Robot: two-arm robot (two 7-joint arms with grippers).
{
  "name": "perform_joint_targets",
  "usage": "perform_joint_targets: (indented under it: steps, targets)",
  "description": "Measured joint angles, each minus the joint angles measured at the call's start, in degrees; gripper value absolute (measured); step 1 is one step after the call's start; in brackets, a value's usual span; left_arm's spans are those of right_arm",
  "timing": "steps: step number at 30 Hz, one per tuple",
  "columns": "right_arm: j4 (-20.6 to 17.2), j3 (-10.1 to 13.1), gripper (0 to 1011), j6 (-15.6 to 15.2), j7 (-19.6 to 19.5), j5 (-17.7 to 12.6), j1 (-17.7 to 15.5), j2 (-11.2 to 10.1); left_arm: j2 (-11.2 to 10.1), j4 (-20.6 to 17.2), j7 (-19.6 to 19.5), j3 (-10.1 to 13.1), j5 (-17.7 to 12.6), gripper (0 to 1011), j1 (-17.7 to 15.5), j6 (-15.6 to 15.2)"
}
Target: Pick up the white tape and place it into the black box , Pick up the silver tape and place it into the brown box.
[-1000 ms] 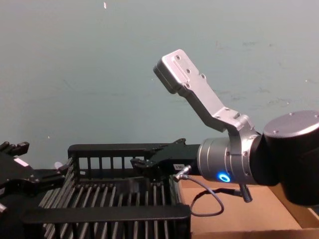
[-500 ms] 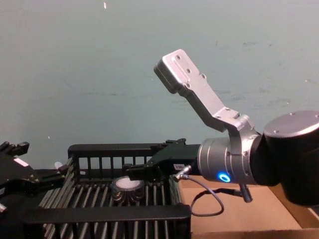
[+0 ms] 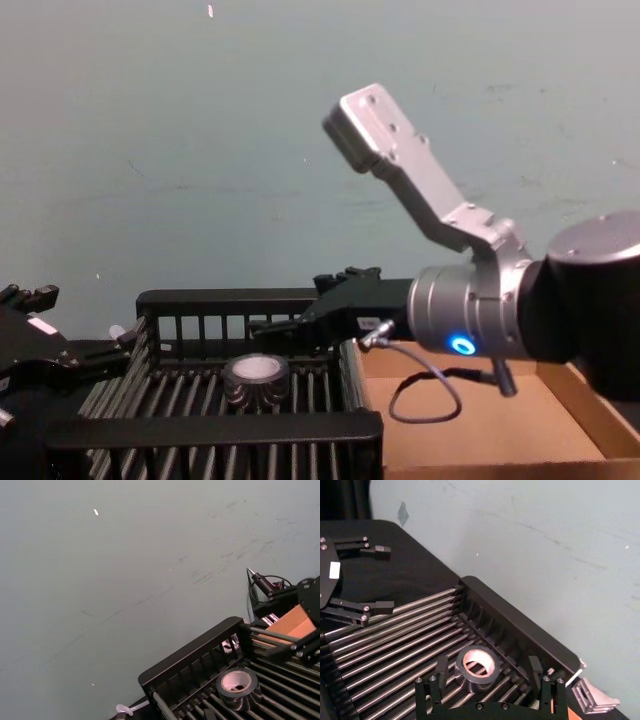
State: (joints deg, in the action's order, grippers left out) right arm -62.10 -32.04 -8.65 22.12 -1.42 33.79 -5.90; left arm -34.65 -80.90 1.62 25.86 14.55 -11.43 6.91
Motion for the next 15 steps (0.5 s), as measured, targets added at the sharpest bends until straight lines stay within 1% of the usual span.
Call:
perform_joint_targets:
  steps: [3, 6, 7, 11, 12, 13, 14, 15]
  targets:
    - [-2.01, 0.9, 1003, -0.62, 0.38, -0.43, -0.77, -0.76, 0.0, 0.0, 0.0, 0.0, 0.0, 1001, 0.0, 0.0]
    - [-4.84, 1.93, 1002, -1.53, 0.71, -1.13, -1.94, -1.78, 0.0, 0.0, 0.0, 0.0, 0.0, 1001, 0.0, 0.0]
    - [-6.92, 2.68, 1003, -2.28, 0.94, -1.75, -2.82, -2.6, 0.0, 0.0, 0.0, 0.0, 0.0, 1001, 0.0, 0.0]
    - [-11.34, 4.2, 1003, -3.82, 1.34, -3.13, -4.87, -4.45, 0.0, 0.0, 0.0, 0.0, 0.0, 1001, 0.0, 0.0]
    - [-13.72, 4.99, 1002, -4.65, 1.53, -3.9, -6.06, -5.54, 0.0, 0.0, 0.0, 0.0, 0.0, 1001, 0.0, 0.0]
    - [-14.93, 5.39, 1003, -5.05, 1.61, -4.28, -6.71, -6.18, 0.0, 0.0, 0.0, 0.0, 0.0, 1001, 0.0, 0.0]
    - [-17.5, 6.12, 1003, -6.06, 1.68, -5.02, -8.01, -7.38, 0.0, 0.0, 0.0, 0.0, 0.0, 1001, 0.0, 0.0]
    - [-18.7, 6.47, 1003, -6.51, 1.69, -5.3, -8.69, -8.0, 0.0, 0.0, 0.0, 0.0, 0.0, 1001, 0.0, 0.0]
